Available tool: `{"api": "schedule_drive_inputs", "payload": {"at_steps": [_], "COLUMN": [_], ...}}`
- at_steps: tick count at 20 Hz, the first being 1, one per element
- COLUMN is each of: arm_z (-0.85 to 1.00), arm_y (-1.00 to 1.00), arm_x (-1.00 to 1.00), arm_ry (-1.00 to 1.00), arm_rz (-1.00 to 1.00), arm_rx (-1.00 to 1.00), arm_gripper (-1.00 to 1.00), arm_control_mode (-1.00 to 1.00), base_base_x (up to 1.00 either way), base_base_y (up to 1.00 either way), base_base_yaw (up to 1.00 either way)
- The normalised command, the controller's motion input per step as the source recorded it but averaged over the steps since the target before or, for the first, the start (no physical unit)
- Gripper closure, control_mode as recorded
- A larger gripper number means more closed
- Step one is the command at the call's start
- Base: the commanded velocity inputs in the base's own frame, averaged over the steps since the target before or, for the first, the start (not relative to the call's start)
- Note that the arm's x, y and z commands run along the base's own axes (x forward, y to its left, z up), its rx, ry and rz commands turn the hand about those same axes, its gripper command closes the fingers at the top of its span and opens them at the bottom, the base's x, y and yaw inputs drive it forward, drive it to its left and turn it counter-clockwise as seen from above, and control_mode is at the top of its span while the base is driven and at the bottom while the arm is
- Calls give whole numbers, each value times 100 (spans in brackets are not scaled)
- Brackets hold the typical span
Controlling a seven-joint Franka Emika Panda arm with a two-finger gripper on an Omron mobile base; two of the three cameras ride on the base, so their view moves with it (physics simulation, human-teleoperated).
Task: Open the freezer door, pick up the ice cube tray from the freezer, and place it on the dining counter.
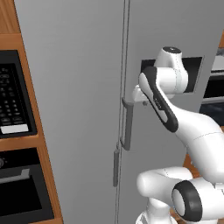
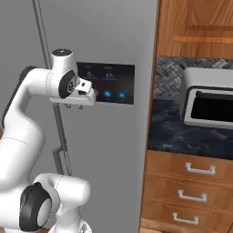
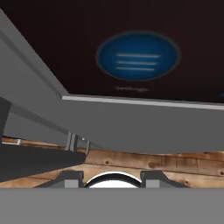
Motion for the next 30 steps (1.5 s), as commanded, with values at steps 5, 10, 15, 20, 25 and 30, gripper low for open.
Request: {"api": "schedule_drive_inputs", "payload": {"at_steps": [5, 10, 15, 20, 25, 30], "arm_z": [0, -4, -1, 0, 0, -1], "arm_y": [-1, -14, -29, -4, 0, 0], "arm_x": [-21, -93, -75, -26, 0, 8], "arm_ry": [1, 1, 0, 0, 0, 0], "arm_rz": [-3, -6, -3, -1, 0, 0], "arm_rx": [0, 0, 0, 0, 0, 0], "arm_gripper": [-100, -100, -100, -100, -100, -100], "arm_control_mode": [-100, -100, -100, 100, 100, -100], "base_base_x": [0, 0, 0, -1, 23, 13], "base_base_y": [0, 0, 0, -11, -70, -17], "base_base_yaw": [0, 0, 0, 0, 1, 0]}}
